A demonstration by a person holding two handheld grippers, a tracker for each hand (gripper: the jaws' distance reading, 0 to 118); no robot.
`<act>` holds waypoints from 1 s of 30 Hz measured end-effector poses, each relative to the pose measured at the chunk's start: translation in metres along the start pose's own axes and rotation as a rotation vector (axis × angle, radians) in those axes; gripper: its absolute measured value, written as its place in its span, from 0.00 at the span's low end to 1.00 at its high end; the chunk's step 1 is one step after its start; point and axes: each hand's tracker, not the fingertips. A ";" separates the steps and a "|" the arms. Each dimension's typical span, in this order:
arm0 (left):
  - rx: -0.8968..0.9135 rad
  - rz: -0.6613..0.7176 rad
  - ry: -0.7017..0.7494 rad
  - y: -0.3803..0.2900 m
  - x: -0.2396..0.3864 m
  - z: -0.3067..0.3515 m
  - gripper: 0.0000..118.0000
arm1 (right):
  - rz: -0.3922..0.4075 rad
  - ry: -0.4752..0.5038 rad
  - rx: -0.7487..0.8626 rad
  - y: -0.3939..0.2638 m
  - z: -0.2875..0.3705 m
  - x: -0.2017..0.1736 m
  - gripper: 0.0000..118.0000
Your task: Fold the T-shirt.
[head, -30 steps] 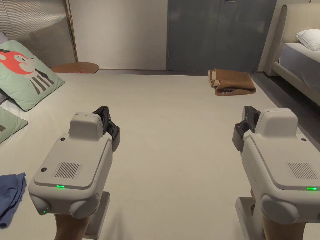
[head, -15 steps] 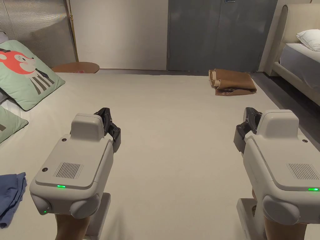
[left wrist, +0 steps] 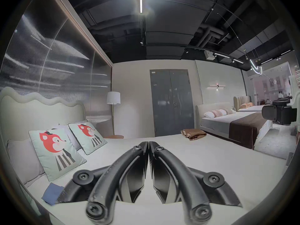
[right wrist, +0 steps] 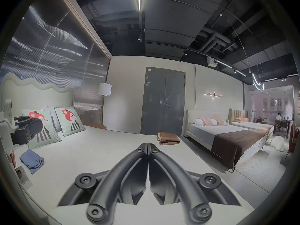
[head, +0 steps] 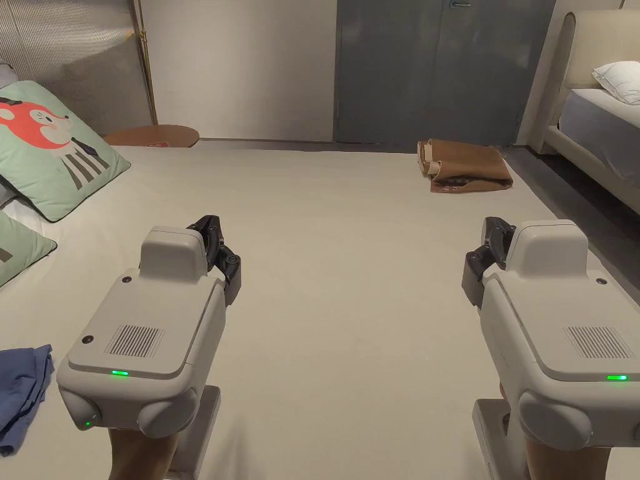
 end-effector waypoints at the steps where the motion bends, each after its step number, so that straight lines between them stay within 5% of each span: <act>1: 0.004 -0.003 0.002 0.000 0.000 0.000 0.14 | 0.003 0.004 -0.003 0.000 0.000 0.000 0.14; 5: -0.003 0.006 0.004 0.000 -0.002 0.000 0.71 | -0.002 0.015 -0.013 -0.001 -0.001 -0.001 0.68; 8: -0.007 0.013 -0.001 0.000 -0.004 0.000 0.92 | -0.001 0.007 -0.013 0.001 -0.001 -0.003 0.97; 30: 0.006 0.022 0.023 0.002 -0.010 0.005 0.92 | -0.014 -0.003 0.004 0.002 0.004 -0.001 1.00</act>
